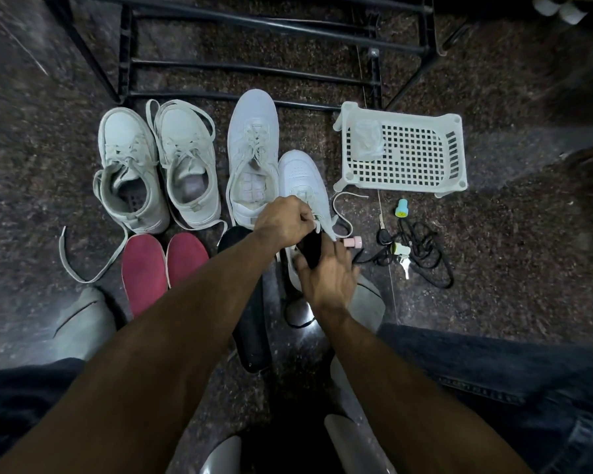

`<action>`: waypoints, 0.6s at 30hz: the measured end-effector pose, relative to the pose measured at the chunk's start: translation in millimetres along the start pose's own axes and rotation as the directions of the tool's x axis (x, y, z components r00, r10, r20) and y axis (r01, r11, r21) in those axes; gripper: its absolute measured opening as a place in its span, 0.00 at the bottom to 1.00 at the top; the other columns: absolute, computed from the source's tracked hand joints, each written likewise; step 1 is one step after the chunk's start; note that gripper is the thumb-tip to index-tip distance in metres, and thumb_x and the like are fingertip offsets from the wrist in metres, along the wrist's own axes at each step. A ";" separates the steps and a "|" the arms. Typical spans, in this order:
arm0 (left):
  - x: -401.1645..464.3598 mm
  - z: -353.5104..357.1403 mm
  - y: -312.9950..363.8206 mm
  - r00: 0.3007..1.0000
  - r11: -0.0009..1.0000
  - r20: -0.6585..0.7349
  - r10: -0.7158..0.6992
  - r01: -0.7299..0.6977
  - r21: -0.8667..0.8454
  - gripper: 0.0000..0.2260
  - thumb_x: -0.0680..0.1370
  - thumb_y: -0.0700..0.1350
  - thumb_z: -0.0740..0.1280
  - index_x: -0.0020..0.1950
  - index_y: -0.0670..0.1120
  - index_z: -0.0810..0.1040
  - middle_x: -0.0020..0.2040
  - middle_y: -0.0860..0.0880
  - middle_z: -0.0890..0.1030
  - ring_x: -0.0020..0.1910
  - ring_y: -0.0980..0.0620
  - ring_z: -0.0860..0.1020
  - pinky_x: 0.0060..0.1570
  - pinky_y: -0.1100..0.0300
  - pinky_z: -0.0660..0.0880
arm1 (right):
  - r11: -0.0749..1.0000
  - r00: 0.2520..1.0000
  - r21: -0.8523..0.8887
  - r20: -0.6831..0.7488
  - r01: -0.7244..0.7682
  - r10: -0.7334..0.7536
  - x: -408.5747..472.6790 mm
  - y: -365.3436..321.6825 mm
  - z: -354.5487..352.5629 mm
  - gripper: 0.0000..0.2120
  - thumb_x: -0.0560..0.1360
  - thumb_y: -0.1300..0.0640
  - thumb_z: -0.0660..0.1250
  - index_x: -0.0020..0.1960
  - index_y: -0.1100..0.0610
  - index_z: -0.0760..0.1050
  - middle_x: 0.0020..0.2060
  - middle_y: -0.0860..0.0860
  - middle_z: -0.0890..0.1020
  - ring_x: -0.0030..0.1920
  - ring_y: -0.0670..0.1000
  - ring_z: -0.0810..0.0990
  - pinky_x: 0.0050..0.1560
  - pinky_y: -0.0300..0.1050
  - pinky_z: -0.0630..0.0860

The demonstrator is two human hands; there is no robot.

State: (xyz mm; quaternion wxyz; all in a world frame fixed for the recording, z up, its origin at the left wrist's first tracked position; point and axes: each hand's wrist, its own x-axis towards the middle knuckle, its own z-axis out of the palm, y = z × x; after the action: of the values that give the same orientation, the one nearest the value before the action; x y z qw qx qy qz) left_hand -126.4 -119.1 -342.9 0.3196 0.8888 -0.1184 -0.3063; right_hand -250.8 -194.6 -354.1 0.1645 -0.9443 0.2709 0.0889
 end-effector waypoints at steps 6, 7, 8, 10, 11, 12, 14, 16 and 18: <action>-2.0 -0.8 1.2 1.000 1.000 0.013 -0.010 0.010 -0.016 0.04 0.75 0.47 0.71 0.46 0.50 0.85 0.49 0.51 0.84 0.49 0.50 0.81 0.50 0.55 0.79 | 0.990 0.988 0.034 -0.079 0.138 -0.135 -40.2 29.2 8.3 0.14 0.78 0.45 0.63 0.59 0.49 0.78 0.63 0.54 0.72 0.58 0.56 0.72 0.52 0.54 0.74; -2.3 -0.8 1.1 1.000 1.000 0.014 -0.011 0.012 -0.015 0.04 0.75 0.47 0.71 0.46 0.50 0.85 0.49 0.51 0.84 0.49 0.50 0.81 0.50 0.54 0.79 | 0.990 0.987 0.021 -0.082 0.138 -0.136 -39.1 29.6 6.5 0.12 0.77 0.47 0.65 0.57 0.49 0.79 0.61 0.54 0.72 0.56 0.56 0.73 0.50 0.54 0.74; -2.5 -1.0 0.8 1.000 1.000 0.013 -0.013 0.014 -0.017 0.03 0.74 0.47 0.71 0.45 0.50 0.85 0.49 0.51 0.84 0.48 0.50 0.81 0.50 0.54 0.79 | 0.990 0.988 0.003 -0.073 0.140 -0.139 -36.6 28.9 4.1 0.10 0.76 0.48 0.66 0.55 0.49 0.80 0.59 0.54 0.73 0.56 0.57 0.73 0.49 0.53 0.73; -2.6 -1.0 0.2 1.000 0.999 0.015 -0.016 0.017 -0.027 0.03 0.74 0.46 0.71 0.44 0.50 0.85 0.48 0.52 0.84 0.48 0.51 0.81 0.49 0.55 0.79 | 0.993 0.993 -0.035 -0.025 0.117 -0.118 -30.4 25.1 -1.7 0.10 0.76 0.47 0.66 0.53 0.48 0.82 0.58 0.53 0.72 0.56 0.57 0.72 0.51 0.52 0.70; -2.3 -0.8 0.0 1.000 0.999 0.014 -0.016 0.017 -0.030 0.03 0.74 0.46 0.71 0.44 0.51 0.85 0.48 0.52 0.84 0.48 0.51 0.81 0.49 0.56 0.79 | 0.994 0.996 -0.066 0.011 0.091 -0.090 -26.9 22.6 -4.5 0.11 0.76 0.46 0.64 0.53 0.48 0.82 0.58 0.52 0.72 0.57 0.56 0.71 0.52 0.52 0.69; -2.1 -0.8 -0.1 1.000 0.999 0.013 -0.016 0.017 -0.029 0.03 0.74 0.46 0.71 0.43 0.51 0.85 0.48 0.52 0.84 0.48 0.51 0.81 0.48 0.57 0.79 | 0.991 0.996 -0.111 0.051 0.073 -0.068 -23.2 20.2 -6.4 0.13 0.77 0.44 0.62 0.53 0.47 0.82 0.58 0.51 0.72 0.57 0.56 0.70 0.53 0.52 0.68; -1.8 -0.8 -0.2 1.000 1.000 0.015 -0.019 0.019 -0.024 0.03 0.74 0.46 0.71 0.44 0.51 0.85 0.47 0.52 0.84 0.47 0.52 0.81 0.48 0.58 0.78 | 0.969 0.985 -0.226 0.160 0.105 -0.069 -17.4 17.5 -8.0 0.19 0.80 0.41 0.53 0.55 0.46 0.81 0.59 0.51 0.71 0.57 0.55 0.68 0.54 0.53 0.64; -1.4 -0.8 -0.2 1.000 1.000 0.019 -0.016 0.017 -0.025 0.03 0.74 0.46 0.71 0.43 0.51 0.85 0.47 0.52 0.84 0.47 0.51 0.81 0.48 0.57 0.79 | 0.934 0.954 -0.303 0.283 0.189 -0.101 -13.9 17.7 -11.2 0.26 0.81 0.40 0.44 0.60 0.46 0.79 0.60 0.51 0.71 0.60 0.56 0.65 0.58 0.56 0.62; -1.1 -1.1 -0.9 1.000 1.000 0.024 -0.014 0.015 -0.027 0.03 0.74 0.46 0.71 0.43 0.51 0.85 0.46 0.53 0.84 0.47 0.51 0.81 0.48 0.56 0.79 | 0.915 0.913 -0.318 0.392 0.247 -0.111 -10.1 18.6 -17.1 0.30 0.80 0.37 0.41 0.62 0.47 0.77 0.64 0.52 0.70 0.68 0.57 0.61 0.67 0.65 0.55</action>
State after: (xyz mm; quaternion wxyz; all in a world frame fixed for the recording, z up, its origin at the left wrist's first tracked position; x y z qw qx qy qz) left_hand -126.6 -117.4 -342.3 0.3282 0.8815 -0.1116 -0.3207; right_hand -268.0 -210.7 -340.6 0.0437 -0.9460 0.1253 0.2956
